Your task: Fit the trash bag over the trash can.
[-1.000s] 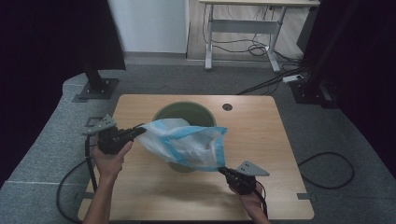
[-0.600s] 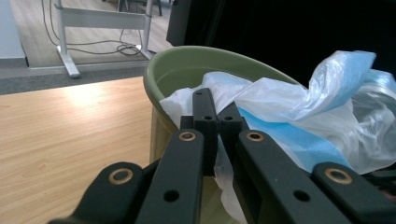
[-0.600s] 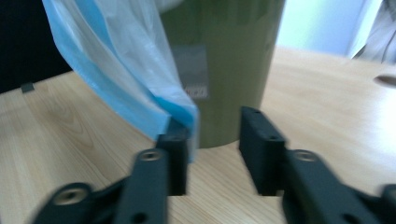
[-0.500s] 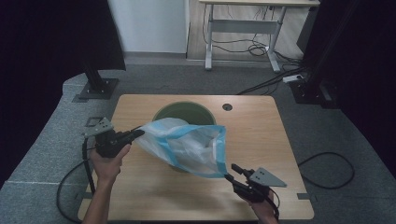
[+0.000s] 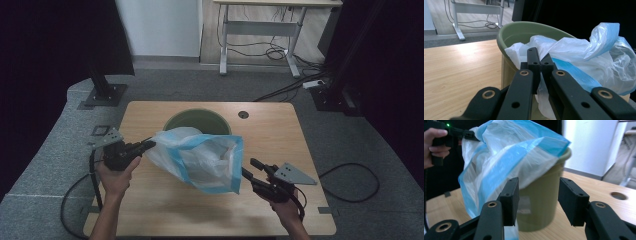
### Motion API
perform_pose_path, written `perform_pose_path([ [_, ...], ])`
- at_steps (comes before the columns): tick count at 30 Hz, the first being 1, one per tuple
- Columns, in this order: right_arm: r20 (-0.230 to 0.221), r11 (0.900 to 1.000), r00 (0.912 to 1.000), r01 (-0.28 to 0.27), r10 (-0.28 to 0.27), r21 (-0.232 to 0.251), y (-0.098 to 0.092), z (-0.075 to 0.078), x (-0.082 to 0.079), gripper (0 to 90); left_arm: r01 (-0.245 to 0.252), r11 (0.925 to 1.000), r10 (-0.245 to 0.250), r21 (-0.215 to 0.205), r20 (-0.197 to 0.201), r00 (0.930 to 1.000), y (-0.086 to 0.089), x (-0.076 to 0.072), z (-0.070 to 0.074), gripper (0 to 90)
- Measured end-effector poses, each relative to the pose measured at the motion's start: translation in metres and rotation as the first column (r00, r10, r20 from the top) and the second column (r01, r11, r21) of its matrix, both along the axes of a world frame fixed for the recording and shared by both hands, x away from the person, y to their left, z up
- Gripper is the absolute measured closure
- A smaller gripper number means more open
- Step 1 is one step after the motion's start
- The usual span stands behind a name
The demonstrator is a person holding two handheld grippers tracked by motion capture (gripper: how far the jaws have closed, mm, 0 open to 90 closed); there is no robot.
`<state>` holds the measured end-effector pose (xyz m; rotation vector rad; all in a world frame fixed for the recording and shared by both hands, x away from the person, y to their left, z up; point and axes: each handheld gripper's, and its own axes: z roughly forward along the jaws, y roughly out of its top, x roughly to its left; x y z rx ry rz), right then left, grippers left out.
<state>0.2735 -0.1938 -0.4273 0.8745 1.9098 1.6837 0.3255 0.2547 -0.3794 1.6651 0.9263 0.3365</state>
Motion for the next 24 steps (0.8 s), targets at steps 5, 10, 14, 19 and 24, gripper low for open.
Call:
perform_pose_path([
  [5, -0.010, 0.999, 0.9999, -0.013, 0.014, 0.033, 0.017, 0.005, 0.004, 50.8, 0.003, 1.0000, -0.003, 0.004, 0.003, 1.0000, 0.001, -0.001, 0.000, 89.9],
  [10, -0.010, 0.999, 0.9994, 0.033, -0.033, 0.023, 0.014, 0.012, -0.001, 51.3, 0.006, 1.0000, -0.006, -0.003, 0.005, 1.0000, 0.002, -0.003, 0.000, 89.9],
  [14, -0.021, 0.998, 0.9989, 0.042, -0.041, 0.048, 0.000, 0.015, -0.011, 51.3, 0.009, 1.0000, -0.009, 0.001, 0.007, 0.9999, 0.001, -0.004, 0.000, 89.9],
  [19, -0.012, 0.998, 0.9988, 0.048, -0.048, 0.045, -0.006, 0.018, -0.026, 51.0, 0.009, 0.9999, -0.010, 0.010, 0.011, 0.9999, 0.000, -0.005, 0.000, 89.9],
  [24, -0.017, 0.999, 0.9995, 0.028, -0.027, 0.040, 0.001, 0.019, -0.028, 50.7, 0.010, 0.9998, -0.010, 0.016, 0.010, 0.9999, -0.001, -0.006, -0.001, 89.9],
])
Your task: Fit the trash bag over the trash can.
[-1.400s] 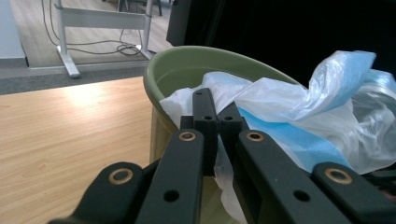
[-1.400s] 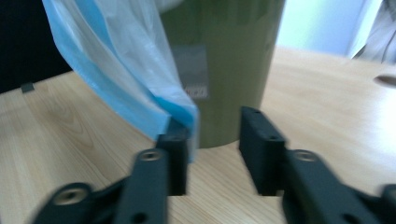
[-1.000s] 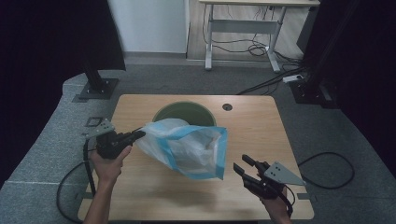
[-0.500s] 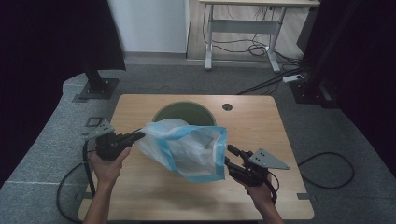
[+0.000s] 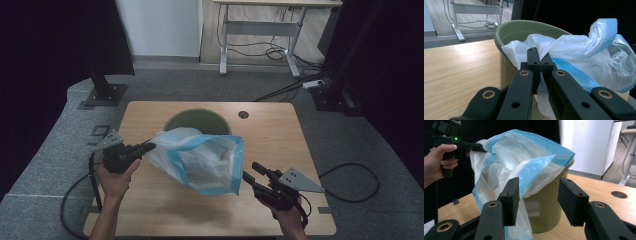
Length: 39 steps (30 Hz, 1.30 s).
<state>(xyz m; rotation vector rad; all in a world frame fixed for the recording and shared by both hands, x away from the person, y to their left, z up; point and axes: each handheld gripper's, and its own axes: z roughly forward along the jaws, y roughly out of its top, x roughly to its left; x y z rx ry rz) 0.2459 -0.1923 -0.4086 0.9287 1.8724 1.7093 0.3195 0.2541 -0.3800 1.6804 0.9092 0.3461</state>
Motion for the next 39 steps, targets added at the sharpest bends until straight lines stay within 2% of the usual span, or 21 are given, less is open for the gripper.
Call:
perform_pose_path([
  [6, -0.012, 0.999, 0.9993, -0.034, 0.034, 0.002, 0.016, 0.003, 0.001, 50.7, 0.002, 1.0000, -0.002, 0.003, 0.007, 1.0000, -0.001, -0.001, 0.000, 89.9],
  [11, -0.051, 0.999, 0.9987, -0.007, 0.005, -0.040, 0.028, 0.002, 0.006, 51.9, 0.008, 0.9999, -0.008, 0.012, 0.007, 0.9999, -0.003, -0.001, -0.003, 89.9],
  [13, -0.073, 0.999, 0.9973, -0.005, 0.002, -0.044, 0.030, -0.002, 0.011, 58.9, 0.006, 0.9999, -0.006, 0.013, 0.007, 1.0000, -0.002, -0.002, -0.005, 89.9],
  [16, -0.103, 0.999, 0.9939, -0.042, 0.041, -0.016, 0.030, -0.008, 0.022, 79.8, -0.007, 0.9997, 0.007, 0.023, 0.007, 0.9999, -0.001, -0.002, -0.006, 89.9],
  [18, -0.110, 0.998, 0.9924, -0.055, 0.055, -0.003, 0.030, -0.012, 0.029, 88.9, -0.021, 0.9989, 0.021, 0.043, 0.011, 0.9997, 0.000, -0.002, -0.007, 89.9],
  [22, -0.096, 0.998, 0.9942, -0.052, 0.048, -0.035, 0.030, -0.017, 0.035, 89.0, -0.052, 0.9962, 0.051, 0.070, 0.025, 0.9984, 0.003, -0.002, -0.006, 90.0],
  [25, -0.108, 0.996, 0.9938, -0.036, 0.028, -0.082, 0.029, -0.023, 0.041, 89.1, -0.063, 0.9953, 0.061, 0.073, 0.025, 0.9978, 0.004, 0.000, -0.006, 90.0],
  [27, -0.132, 0.996, 0.9912, -0.023, 0.011, -0.085, 0.026, -0.028, 0.047, 89.1, -0.066, 0.9951, 0.064, 0.074, 0.022, 0.9977, 0.004, 0.001, -0.007, 90.0],
  [28, -0.139, 0.997, 0.9903, -0.015, 0.004, -0.081, 0.024, -0.031, 0.049, 89.1, -0.064, 0.9953, 0.063, 0.072, 0.021, 0.9978, 0.004, 0.001, -0.007, 90.0],
  [30, -0.145, 0.999, 0.9893, -0.026, 0.020, -0.040, 0.020, -0.033, 0.049, 89.0, -0.061, 0.9953, 0.059, 0.075, 0.023, 0.9980, 0.003, 0.000, -0.008, 90.0],
  [33, -0.137, 1.000, 0.9902, -0.026, 0.027, 0.008, 0.015, -0.031, 0.043, 87.1, -0.055, 0.9958, 0.054, 0.073, 0.023, 0.9983, 0.003, -0.001, -0.009, 90.0],
  [35, -0.116, 1.000, 0.9932, -0.006, 0.008, 0.015, 0.012, -0.026, 0.035, 74.2, -0.052, 0.9963, 0.051, 0.068, 0.022, 0.9985, 0.003, -0.002, -0.009, 90.0],
  [37, -0.099, 1.000, 0.9950, 0.008, -0.006, 0.016, 0.008, -0.023, 0.024, 72.7, -0.050, 0.9966, 0.048, 0.066, 0.021, 0.9986, 0.003, -0.002, -0.009, 89.9],
  [39, -0.086, 1.000, 0.9962, -0.011, 0.012, 0.017, 0.007, -0.019, 0.014, 69.7, -0.049, 0.9967, 0.047, 0.064, 0.022, 0.9986, 0.003, -0.002, -0.010, 89.9],
])
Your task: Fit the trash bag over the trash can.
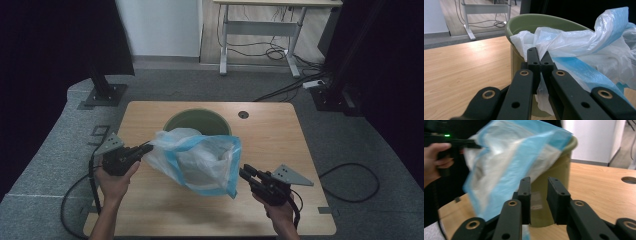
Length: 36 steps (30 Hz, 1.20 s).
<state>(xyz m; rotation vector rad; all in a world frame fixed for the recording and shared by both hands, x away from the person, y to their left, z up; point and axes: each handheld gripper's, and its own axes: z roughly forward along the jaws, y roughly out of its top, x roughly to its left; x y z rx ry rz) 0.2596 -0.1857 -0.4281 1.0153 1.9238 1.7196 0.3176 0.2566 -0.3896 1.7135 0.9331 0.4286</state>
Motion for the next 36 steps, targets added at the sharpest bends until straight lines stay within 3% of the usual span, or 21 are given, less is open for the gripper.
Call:
perform_pose_path([
  [5, 0.018, 1.000, 0.9998, -0.007, 0.007, -0.003, 0.002, 0.008, -0.014, 61.9, 0.003, 1.0000, -0.003, 0.001, 0.000, 1.0000, -0.002, -0.001, 0.000, 89.9],
  [12, -0.025, 1.000, 0.9994, -0.024, 0.025, 0.003, 0.013, 0.012, 0.003, 53.4, 0.002, 1.0000, -0.002, 0.003, -0.002, 1.0000, -0.002, -0.001, -0.001, 90.0],
  [16, -0.082, 0.997, 0.9954, -0.045, 0.049, 0.055, 0.018, 0.008, 0.016, 50.3, 0.006, 1.0000, -0.006, 0.004, -0.003, 1.0000, -0.001, -0.001, -0.001, 89.9],
  [23, -0.100, 0.994, 0.9908, -0.085, 0.092, 0.070, 0.026, 0.008, 0.016, 47.5, 0.004, 1.0000, -0.004, -0.001, -0.007, 1.0000, 0.000, -0.001, -0.004, 90.0],
  [32, -0.080, 0.990, 0.9888, -0.120, 0.126, 0.080, 0.029, 0.016, 0.008, 44.9, 0.005, 1.0000, -0.005, -0.003, -0.012, 0.9999, -0.001, -0.001, -0.006, 89.9],
  [36, -0.065, 0.994, 0.9918, -0.108, 0.110, 0.034, 0.036, 0.019, 0.008, 49.3, 0.007, 1.0000, -0.007, -0.002, -0.011, 0.9999, -0.002, -0.001, -0.004, 90.0],
])
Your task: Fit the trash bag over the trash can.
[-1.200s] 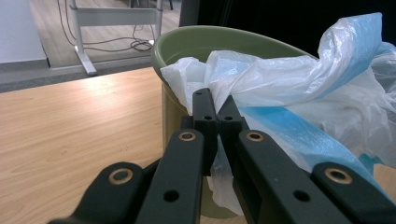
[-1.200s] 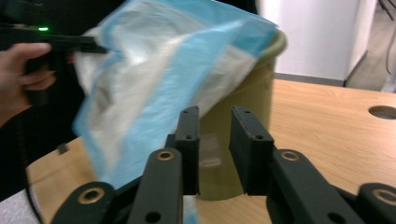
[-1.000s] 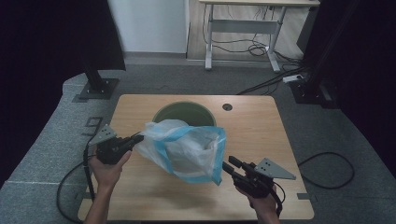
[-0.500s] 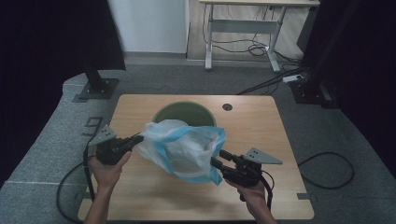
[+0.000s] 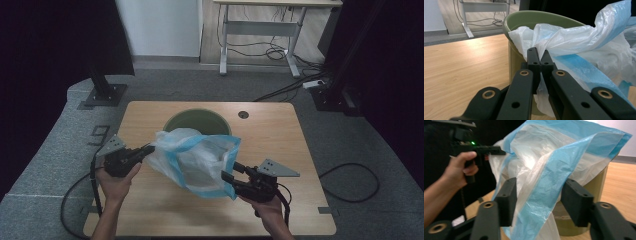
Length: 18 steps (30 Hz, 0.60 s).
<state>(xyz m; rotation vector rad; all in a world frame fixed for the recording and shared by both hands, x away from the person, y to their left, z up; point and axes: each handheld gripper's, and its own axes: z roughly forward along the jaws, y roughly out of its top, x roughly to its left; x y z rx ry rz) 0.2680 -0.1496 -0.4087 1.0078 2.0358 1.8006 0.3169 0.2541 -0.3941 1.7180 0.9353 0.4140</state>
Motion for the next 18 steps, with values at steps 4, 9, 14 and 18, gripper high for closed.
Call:
perform_pose_path([
  [4, 0.011, 0.999, 0.9996, -0.025, 0.026, -0.040, 0.007, -0.002, 0.004, 78.3, -0.002, 1.0000, 0.002, 0.003, 0.004, 1.0000, 0.000, 0.000, 0.001, 89.9],
  [9, 0.047, 0.996, 0.9987, -0.018, 0.022, -0.091, 0.009, -0.003, 0.009, 89.0, -0.021, 0.9996, 0.021, 0.017, 0.013, 0.9997, 0.001, 0.001, 0.002, 90.0],
  [14, 0.092, 0.983, 0.9940, 0.075, -0.060, -0.170, -0.001, -0.007, 0.014, 89.2, -0.035, 0.9993, 0.035, 0.013, 0.008, 0.9994, 0.004, 0.003, 0.001, 90.0],
  [18, 0.070, 0.974, 0.9922, 0.115, -0.103, -0.194, -0.011, -0.019, 0.021, 89.2, -0.039, 0.9991, 0.038, 0.017, 0.001, 0.9993, 0.005, 0.003, -0.003, 90.0],
])
